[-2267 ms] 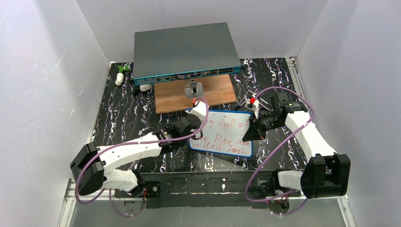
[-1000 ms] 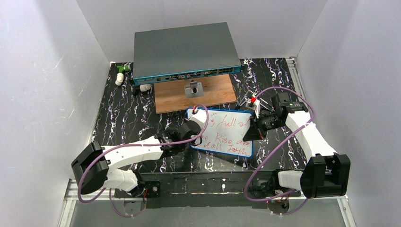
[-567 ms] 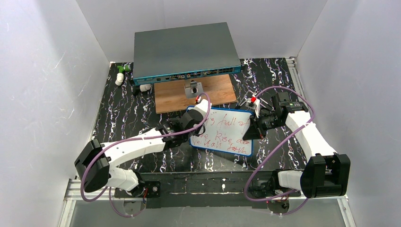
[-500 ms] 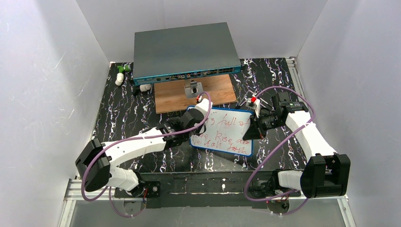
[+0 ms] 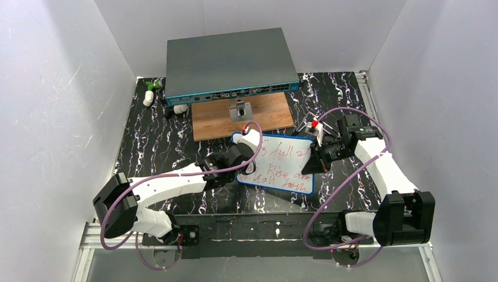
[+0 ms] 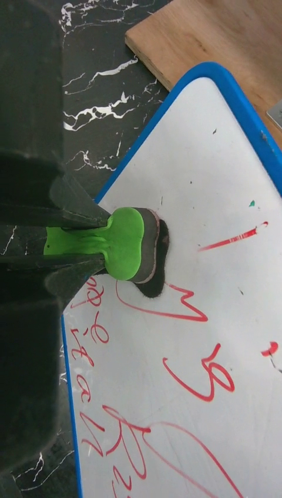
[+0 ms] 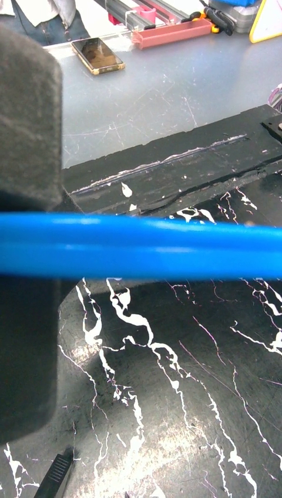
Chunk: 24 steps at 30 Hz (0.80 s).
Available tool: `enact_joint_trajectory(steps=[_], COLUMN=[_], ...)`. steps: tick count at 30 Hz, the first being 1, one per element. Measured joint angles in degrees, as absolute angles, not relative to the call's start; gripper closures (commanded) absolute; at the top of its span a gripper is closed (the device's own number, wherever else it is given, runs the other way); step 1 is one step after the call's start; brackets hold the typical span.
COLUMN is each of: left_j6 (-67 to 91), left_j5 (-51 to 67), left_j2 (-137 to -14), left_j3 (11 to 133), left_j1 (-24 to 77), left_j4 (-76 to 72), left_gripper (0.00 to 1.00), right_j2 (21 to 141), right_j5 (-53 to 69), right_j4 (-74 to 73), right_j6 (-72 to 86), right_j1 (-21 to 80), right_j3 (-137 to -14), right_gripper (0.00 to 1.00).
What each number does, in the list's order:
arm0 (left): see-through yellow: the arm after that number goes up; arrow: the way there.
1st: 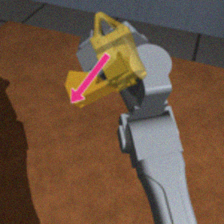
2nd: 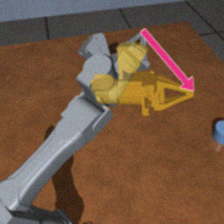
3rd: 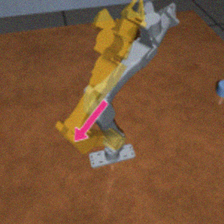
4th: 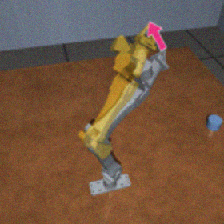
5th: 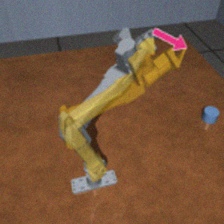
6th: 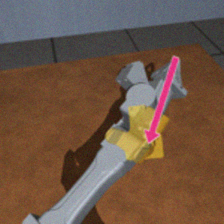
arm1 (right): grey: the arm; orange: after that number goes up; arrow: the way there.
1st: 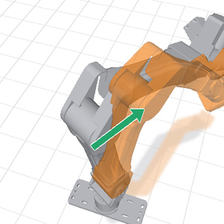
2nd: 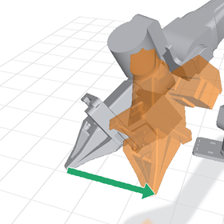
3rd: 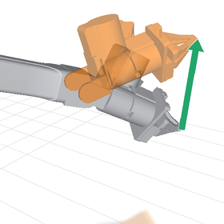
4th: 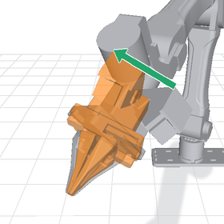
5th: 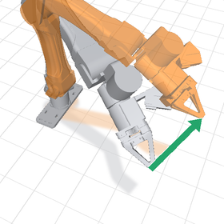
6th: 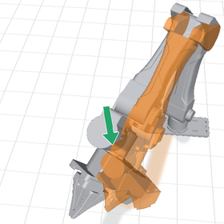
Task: Erase the whiteboard
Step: Erase the center of the board with the whiteboard.
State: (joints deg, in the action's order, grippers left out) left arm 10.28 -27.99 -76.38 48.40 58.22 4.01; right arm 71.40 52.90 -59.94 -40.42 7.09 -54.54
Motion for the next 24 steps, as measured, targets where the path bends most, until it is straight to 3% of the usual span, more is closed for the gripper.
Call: enact_joint_trajectory(steps=[15, 24], left_j6=[6.81, 6.98], left_j5=[-28.08, -27.2], left_j2=[-79.35, -79.07], left_j3=[59.0, 56.73], left_j1=[56.34, 56.88], left_j4=[10.39, 8.51], left_gripper=[1.0, 1.0], right_j2=[71.4, 71.4], right_j5=[53.01, 53.06], right_j4=[-59.9, -60.18], right_j6=[-40.73, -40.29], right_j1=[7.14, 7.14], right_j3=[-54.57, -54.57], right_gripper=[0.99, 0.99])
